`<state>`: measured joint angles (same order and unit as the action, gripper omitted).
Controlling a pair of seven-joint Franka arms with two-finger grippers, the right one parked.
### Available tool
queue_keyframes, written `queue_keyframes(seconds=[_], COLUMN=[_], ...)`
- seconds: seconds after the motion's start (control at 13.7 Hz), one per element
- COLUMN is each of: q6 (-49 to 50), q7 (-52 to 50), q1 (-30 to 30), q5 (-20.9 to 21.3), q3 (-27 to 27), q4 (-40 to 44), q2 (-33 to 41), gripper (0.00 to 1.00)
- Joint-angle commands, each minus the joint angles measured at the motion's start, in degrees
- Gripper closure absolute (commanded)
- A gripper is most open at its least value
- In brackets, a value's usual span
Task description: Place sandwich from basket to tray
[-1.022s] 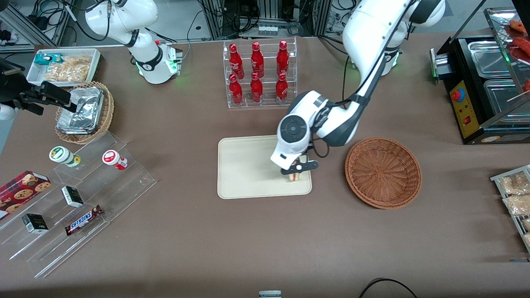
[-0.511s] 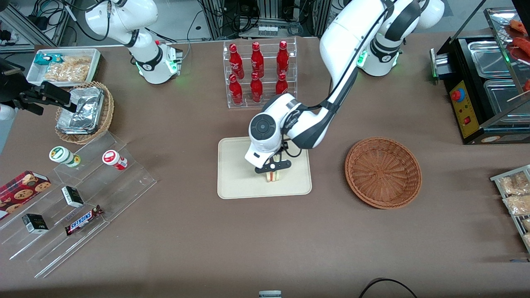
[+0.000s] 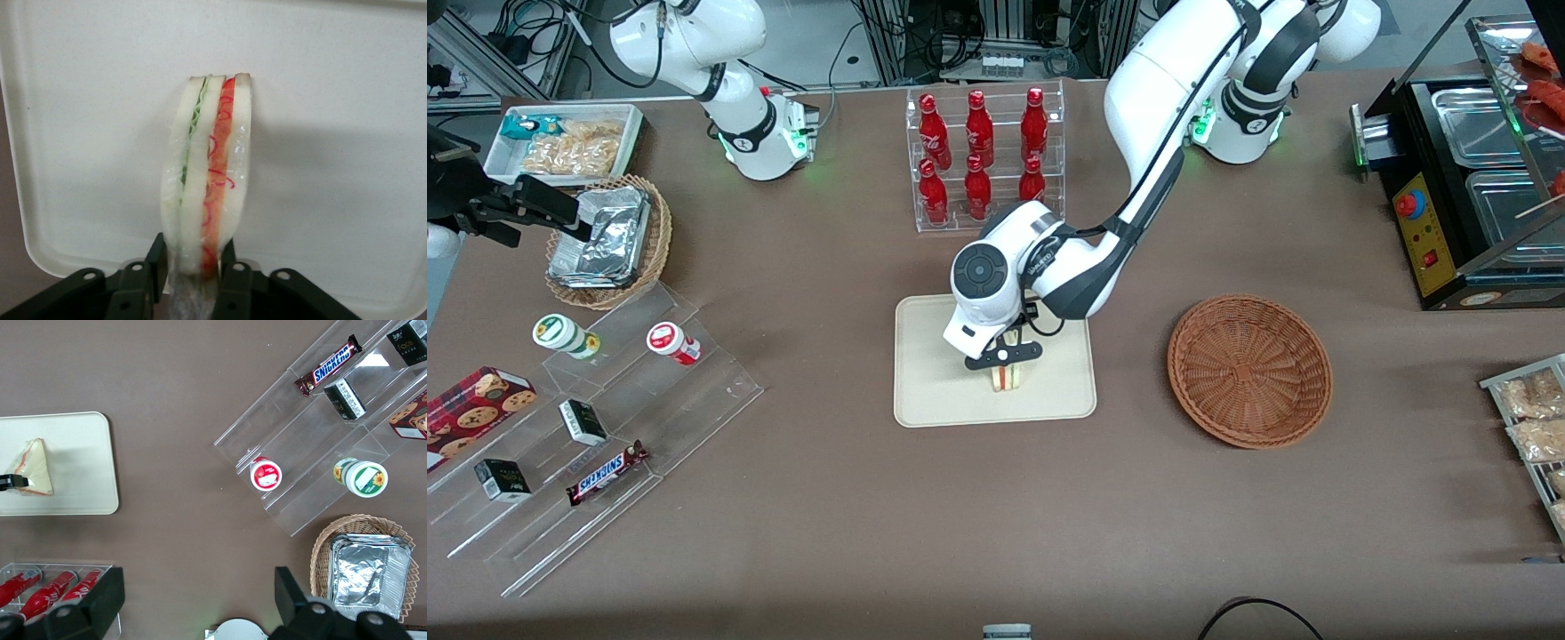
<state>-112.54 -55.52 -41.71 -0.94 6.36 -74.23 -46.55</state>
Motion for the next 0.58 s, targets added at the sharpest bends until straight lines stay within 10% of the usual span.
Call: queue_keyframes(seconds=[0.0, 0.51], q6=[1.09, 7.31], q7=[-0.03, 0.06], q1=[-0.56, 1.37], q5=[0.15, 0.42], q3=[-0.73, -0.99], q4=[1.63, -0.48], q2=[1.11, 9.98], gripper=[0.0, 0.0])
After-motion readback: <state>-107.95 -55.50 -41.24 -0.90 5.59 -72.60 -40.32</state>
